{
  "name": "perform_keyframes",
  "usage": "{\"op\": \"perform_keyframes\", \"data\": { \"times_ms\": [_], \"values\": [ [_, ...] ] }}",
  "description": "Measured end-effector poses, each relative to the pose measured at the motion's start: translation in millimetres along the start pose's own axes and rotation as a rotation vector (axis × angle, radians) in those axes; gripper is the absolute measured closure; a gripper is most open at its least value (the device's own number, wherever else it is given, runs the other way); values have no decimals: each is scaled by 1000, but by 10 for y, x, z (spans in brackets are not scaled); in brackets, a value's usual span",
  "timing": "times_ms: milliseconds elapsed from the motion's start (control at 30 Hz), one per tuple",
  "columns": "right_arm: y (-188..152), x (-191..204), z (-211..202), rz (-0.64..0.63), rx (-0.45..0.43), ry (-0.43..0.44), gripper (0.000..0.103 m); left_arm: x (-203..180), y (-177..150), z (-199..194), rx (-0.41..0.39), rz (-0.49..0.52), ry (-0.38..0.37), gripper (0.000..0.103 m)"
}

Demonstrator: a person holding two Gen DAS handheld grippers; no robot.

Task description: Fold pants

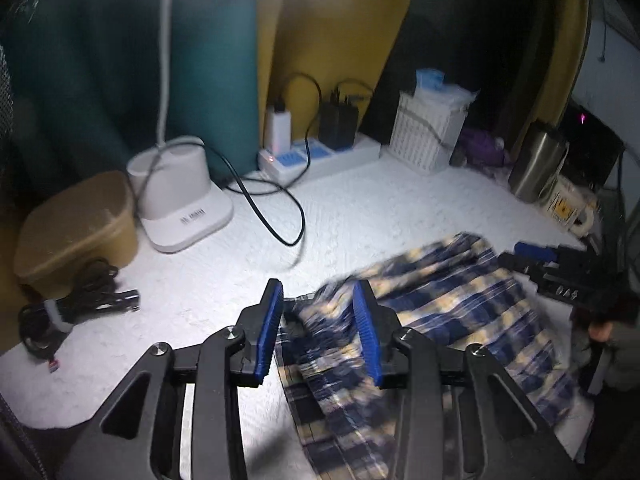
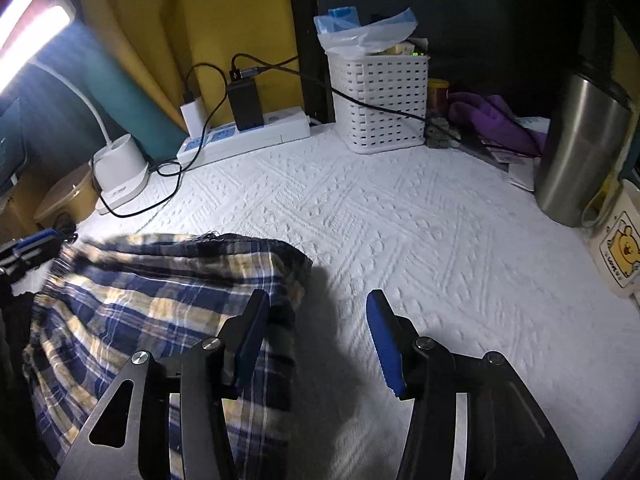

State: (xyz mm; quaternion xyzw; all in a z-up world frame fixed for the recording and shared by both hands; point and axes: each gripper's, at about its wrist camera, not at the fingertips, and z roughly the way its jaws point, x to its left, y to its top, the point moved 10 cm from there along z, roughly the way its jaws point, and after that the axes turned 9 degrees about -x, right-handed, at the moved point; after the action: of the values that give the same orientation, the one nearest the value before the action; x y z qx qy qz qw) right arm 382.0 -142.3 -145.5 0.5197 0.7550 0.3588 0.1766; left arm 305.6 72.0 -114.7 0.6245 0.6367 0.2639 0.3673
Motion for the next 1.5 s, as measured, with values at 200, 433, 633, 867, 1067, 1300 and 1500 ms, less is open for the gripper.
{"op": "perform_keyframes", "data": {
  "times_ms": [200, 433, 633, 867, 1067, 1300, 1500],
  "values": [
    [-79, 109, -143, -1, 3, 37, 50, -219, -145, -211, 2, -8, -56, 53],
    [-323, 294, -103, -24, 53, 91, 50, -333, -621, -40, 100, 6, -76, 56],
    [-414, 278, -44, -8, 53, 110, 60, -282, -720, 1, 107, 46, -68, 81],
    [-416, 87, -136, 7, 51, 52, 62, -179, -654, -81, 88, 24, -47, 84],
    [-427, 13, -423, 30, 44, 39, 62, -143, -532, -312, 39, -12, -19, 81],
    [-588, 219, -720, 5, 58, 75, 61, -266, -638, -514, 36, -59, -79, 62],
    [-803, 334, -813, -3, 87, 83, 55, -345, -897, -472, 87, -85, -93, 62]
  ]
}}
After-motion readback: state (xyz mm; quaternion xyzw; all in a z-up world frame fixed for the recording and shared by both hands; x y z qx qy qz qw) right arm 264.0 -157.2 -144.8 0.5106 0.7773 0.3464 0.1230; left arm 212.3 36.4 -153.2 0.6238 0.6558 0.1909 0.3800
